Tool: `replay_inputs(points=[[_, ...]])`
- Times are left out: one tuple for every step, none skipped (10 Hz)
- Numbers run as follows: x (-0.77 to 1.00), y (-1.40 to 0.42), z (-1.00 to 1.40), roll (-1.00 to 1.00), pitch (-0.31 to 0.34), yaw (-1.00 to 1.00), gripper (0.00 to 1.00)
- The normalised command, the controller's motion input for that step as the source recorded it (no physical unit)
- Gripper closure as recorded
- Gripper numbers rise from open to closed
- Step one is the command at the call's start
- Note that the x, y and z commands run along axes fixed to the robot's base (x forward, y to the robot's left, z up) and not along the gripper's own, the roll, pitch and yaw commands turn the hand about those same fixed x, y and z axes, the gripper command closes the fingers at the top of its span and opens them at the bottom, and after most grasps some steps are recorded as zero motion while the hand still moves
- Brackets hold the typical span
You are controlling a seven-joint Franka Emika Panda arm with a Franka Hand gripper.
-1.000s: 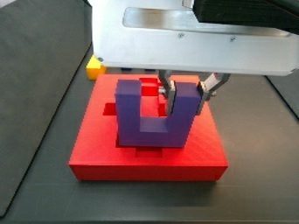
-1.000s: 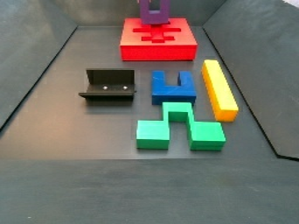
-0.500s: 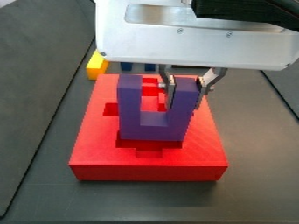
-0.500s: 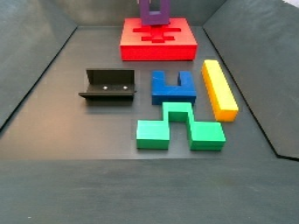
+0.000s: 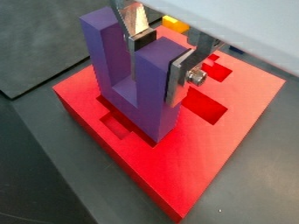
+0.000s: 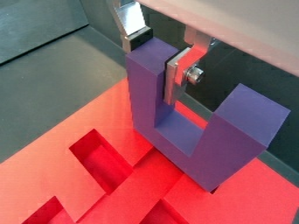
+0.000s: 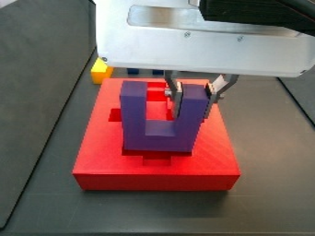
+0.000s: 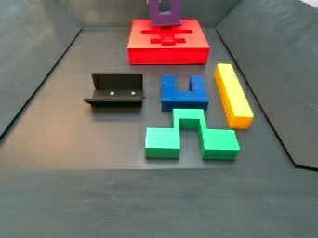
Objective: Pick up the purple object. Move up. Move to above the board. Insert the purple object.
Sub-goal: Insert the purple object.
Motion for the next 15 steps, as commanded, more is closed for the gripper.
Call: replay_inputs(points=[[-0.14, -0.15, 0.0, 0.0, 0.0, -0.07, 1.0], [-0.03, -0.14, 0.0, 0.0, 0.0, -0.04, 1.0], [0.0, 0.0, -0.13, 0.02, 0.014, 0.0, 1.0], [0.0, 0.01, -0.23, 0.04, 0.036, 0.0, 1.0], [0.12, 0.13, -0.25, 0.04, 0.05, 0.0, 1.0], [0.12, 0.16, -0.21, 0.03, 0.059, 0.0, 1.0], [0.07, 0.07, -0.26, 0.03, 0.044, 0.0, 1.0], [0.05, 0.02, -0.42, 0.02, 0.0, 0.0, 1.0], [0.08, 0.0, -0.49, 0.03, 0.0, 0.0, 1.0], [0.1, 0.0, -0.44, 0.02, 0.0, 0.0, 1.0], [0.34, -0.04, -0.17, 0.01, 0.064, 0.08, 1.0], [0.29, -0.12, -0.2, 0.09, 0.109, 0.09, 1.0], [0.3, -0.09, -0.27, 0.11, 0.121, 0.07, 1.0], [0.2, 0.0, -0.25, 0.02, 0.05, 0.0, 1.0], [0.11, 0.0, -0.37, 0.03, 0.011, 0.0, 1.0]])
